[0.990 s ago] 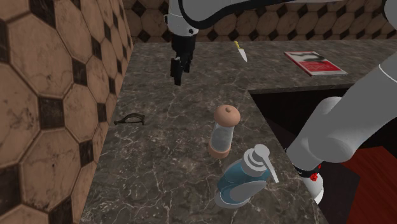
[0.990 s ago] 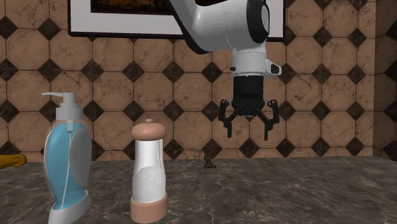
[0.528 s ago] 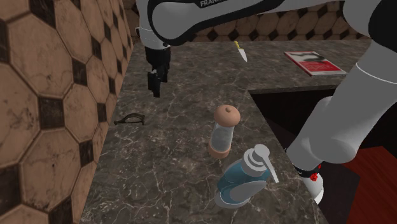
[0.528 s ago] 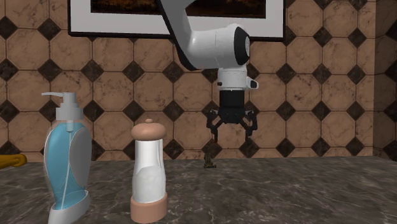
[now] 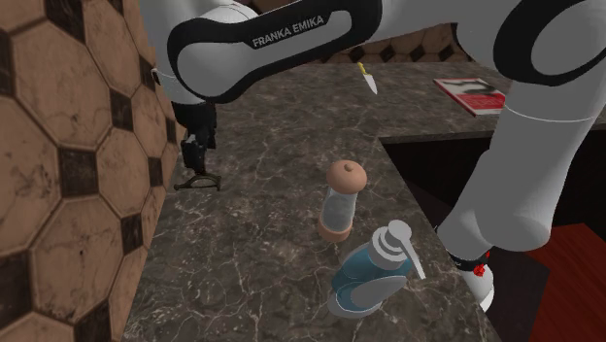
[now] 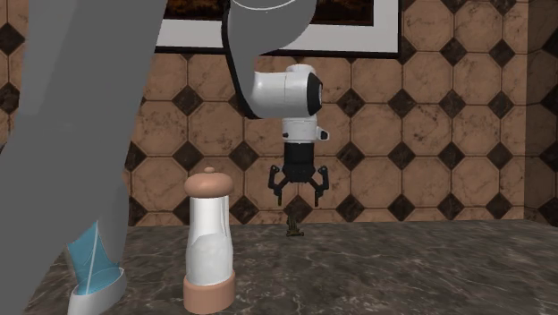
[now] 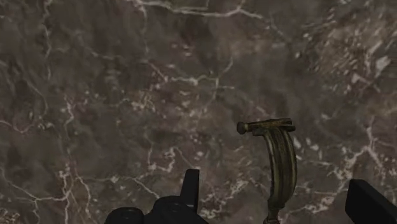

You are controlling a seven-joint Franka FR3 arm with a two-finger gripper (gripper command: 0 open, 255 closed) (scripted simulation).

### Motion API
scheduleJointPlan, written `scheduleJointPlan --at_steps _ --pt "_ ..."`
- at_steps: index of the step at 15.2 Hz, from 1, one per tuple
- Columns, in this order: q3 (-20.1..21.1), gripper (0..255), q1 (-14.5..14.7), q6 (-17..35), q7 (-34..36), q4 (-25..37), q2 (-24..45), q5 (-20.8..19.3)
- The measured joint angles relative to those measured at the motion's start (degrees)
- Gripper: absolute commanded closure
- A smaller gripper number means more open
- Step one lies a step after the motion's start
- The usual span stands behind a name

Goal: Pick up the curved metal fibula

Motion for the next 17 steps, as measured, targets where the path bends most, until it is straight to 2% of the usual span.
scheduleJointPlan --at_steps 3,10,11,17 --pt "0.66 0 1.81 -0.16 0.15 3.83 3.85 -1.6" --pt "0.45 0 2.1 4.24 0.36 1.27 5.84 -2.47" --pt "0.44 255 2.11 4.51 0.4 1.04 5.87 -2.5" --pt "0.43 255 2.12 4.82 0.44 0.83 5.9 -2.55"
